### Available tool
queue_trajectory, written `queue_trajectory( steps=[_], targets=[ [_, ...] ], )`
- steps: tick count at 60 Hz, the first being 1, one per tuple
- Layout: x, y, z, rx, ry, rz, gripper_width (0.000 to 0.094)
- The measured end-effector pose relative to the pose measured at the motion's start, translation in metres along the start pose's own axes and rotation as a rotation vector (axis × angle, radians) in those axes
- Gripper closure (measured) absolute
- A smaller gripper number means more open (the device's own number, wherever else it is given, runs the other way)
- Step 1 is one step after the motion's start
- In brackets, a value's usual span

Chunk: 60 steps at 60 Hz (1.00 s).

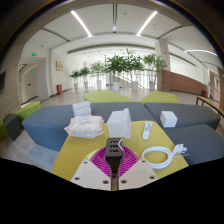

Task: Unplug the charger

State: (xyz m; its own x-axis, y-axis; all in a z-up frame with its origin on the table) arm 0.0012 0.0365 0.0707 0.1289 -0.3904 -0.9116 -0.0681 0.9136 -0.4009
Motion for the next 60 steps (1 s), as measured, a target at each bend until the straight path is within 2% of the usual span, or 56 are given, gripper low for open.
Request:
queue_trajectory(
  steps=[6,13,17,21,28,37,43,53,55,57,58,60],
  targets=[
    [-0.018,-0.015,0.003,0.016,0.012,0.010,0.0877],
    [-0.095,-0.060,0.030,0.099,0.018,0.199,0.0878],
    [-0.125,-0.080,0.040,0.093,0.020,0.241,0.0877],
    [-0.138,-0.095,0.060,0.113,0.010,0.246,0.0877],
    [-0.106,-0.095,0.087,0.140,-0.022,0.165,0.0875],
    [-0.013,-0.064,0.102,0.115,-0.010,-0.075,0.0872],
    [0.033,-0.044,0.104,0.104,-0.006,-0.191,0.0841],
    [0.069,-0.025,0.107,0.113,0.015,-0.291,0.0761],
    [0.069,-0.024,0.107,0.110,0.019,-0.277,0.0739],
    [0.068,-0.024,0.109,0.115,0.018,-0.271,0.0697],
    [0.069,-0.024,0.110,0.120,0.017,-0.278,0.0635],
    [0.071,-0.024,0.114,0.141,0.018,-0.296,0.0428]
  ],
)
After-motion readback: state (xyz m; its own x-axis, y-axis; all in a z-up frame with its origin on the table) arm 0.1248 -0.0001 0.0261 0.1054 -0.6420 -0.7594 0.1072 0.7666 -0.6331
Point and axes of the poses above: the point between the fingertips, and its own axes, seen from behind it with the camera up: z to the right, x down, y forward, the way the camera looks, the point moved 6 cm from there along -y, backward, against the way the camera looks, and after that the axes turned 8 degrees about -y, right-handed, at the moved point
